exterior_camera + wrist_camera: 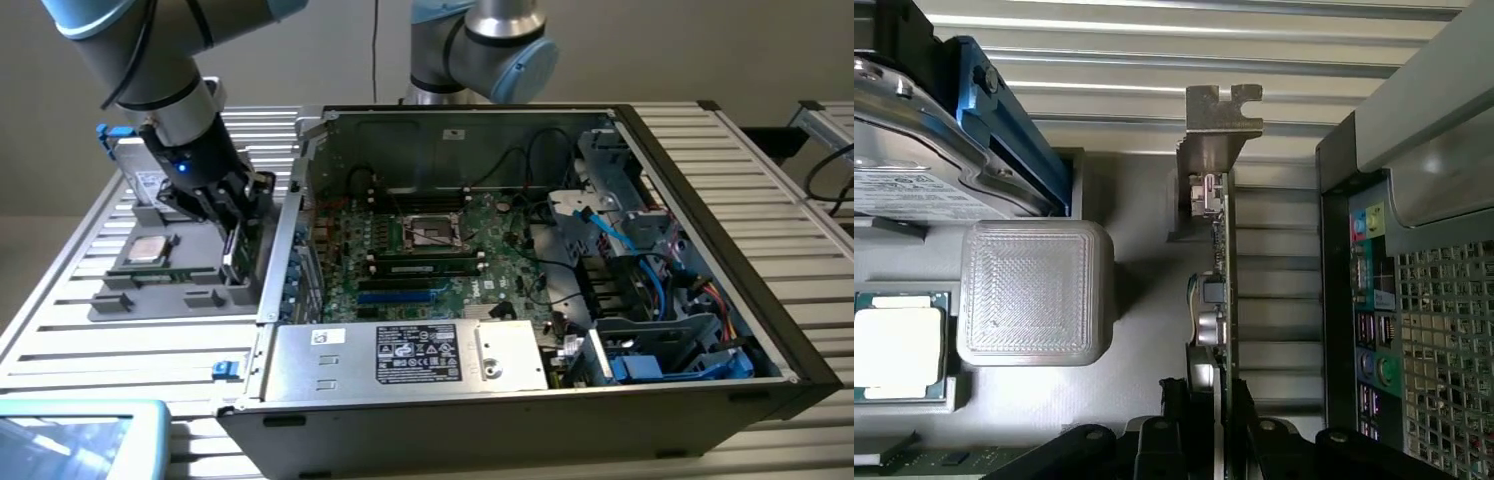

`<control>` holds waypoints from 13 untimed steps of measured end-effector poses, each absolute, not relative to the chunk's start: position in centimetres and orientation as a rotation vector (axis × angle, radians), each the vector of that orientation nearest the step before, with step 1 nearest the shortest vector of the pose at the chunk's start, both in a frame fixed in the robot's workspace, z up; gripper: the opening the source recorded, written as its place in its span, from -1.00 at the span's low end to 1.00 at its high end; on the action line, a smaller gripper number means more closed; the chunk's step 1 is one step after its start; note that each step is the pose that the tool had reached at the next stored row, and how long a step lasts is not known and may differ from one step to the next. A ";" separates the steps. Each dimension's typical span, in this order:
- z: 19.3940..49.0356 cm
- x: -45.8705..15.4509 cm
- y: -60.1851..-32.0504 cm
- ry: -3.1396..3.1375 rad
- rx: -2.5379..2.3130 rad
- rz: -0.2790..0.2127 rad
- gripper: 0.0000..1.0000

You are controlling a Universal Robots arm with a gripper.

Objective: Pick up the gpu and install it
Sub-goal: 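Pick up the gpu and move the gpu toward the slot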

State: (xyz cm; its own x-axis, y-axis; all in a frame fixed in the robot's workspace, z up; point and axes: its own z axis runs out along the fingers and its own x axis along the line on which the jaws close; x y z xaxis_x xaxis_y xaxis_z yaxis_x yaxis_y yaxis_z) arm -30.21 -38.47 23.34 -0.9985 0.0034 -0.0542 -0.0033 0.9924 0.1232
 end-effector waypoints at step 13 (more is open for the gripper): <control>29.1 -30.3 -38.5 3.079 0.001 0.190 -0.44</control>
State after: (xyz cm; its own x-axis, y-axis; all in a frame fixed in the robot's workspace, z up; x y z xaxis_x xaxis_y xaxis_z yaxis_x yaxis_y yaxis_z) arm -30.26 -38.47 29.07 -0.9984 0.0041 -0.0563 -0.0029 0.9924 0.1231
